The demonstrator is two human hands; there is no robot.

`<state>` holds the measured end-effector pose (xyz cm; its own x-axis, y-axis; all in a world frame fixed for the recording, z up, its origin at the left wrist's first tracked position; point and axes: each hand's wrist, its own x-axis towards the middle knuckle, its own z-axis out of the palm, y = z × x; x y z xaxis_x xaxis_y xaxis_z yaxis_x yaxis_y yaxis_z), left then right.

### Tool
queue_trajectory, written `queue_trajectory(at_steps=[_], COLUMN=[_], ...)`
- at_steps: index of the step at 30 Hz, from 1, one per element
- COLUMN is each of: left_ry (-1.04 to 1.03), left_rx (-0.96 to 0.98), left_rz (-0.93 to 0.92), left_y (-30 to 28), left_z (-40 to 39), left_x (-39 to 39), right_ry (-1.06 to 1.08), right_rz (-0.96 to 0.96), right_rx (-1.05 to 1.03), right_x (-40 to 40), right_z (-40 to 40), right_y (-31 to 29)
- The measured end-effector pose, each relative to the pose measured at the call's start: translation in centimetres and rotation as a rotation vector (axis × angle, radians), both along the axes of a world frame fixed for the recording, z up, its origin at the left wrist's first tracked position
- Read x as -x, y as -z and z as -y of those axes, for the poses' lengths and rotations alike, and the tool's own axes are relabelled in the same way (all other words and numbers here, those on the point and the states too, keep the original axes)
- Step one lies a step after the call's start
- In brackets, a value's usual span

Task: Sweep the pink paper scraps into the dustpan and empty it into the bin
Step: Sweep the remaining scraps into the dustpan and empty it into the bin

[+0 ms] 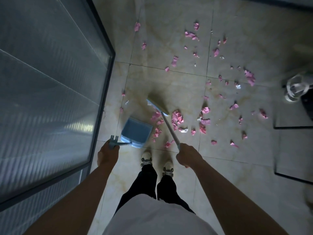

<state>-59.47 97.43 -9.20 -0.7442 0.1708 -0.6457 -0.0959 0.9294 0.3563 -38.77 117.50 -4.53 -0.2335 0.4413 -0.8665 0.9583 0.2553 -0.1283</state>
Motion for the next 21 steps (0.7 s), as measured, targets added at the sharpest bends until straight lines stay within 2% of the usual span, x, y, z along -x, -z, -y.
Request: queue_trajectory(at_steps=[4,10,15,21], left_ry=[-0.065,-0.077,-0.161,-0.261], left_rx=[-0.029,0.043,0.046,0.075], left_rz=[0.009,-0.007,-0.022,-0.033], left_y=[-0.2,-0.4,-0.9,-1.4], left_z=[0.7,2.6,5.0,8.2], left_x=[0.0,0.1,-0.4,-0.3], right_ry=[0.001,0.049,0.034,-0.118], right_rz=[-0.029,-0.076,-0.103,-0.148], right_rx=[0.039,0.067,0.030,0.000], right_x=[0.1,1.9,6.6,15.7], right_z=[-0.3,0.3,1.6,0.6], right_y=[-1.5,-3.4,-1.9,-1.7])
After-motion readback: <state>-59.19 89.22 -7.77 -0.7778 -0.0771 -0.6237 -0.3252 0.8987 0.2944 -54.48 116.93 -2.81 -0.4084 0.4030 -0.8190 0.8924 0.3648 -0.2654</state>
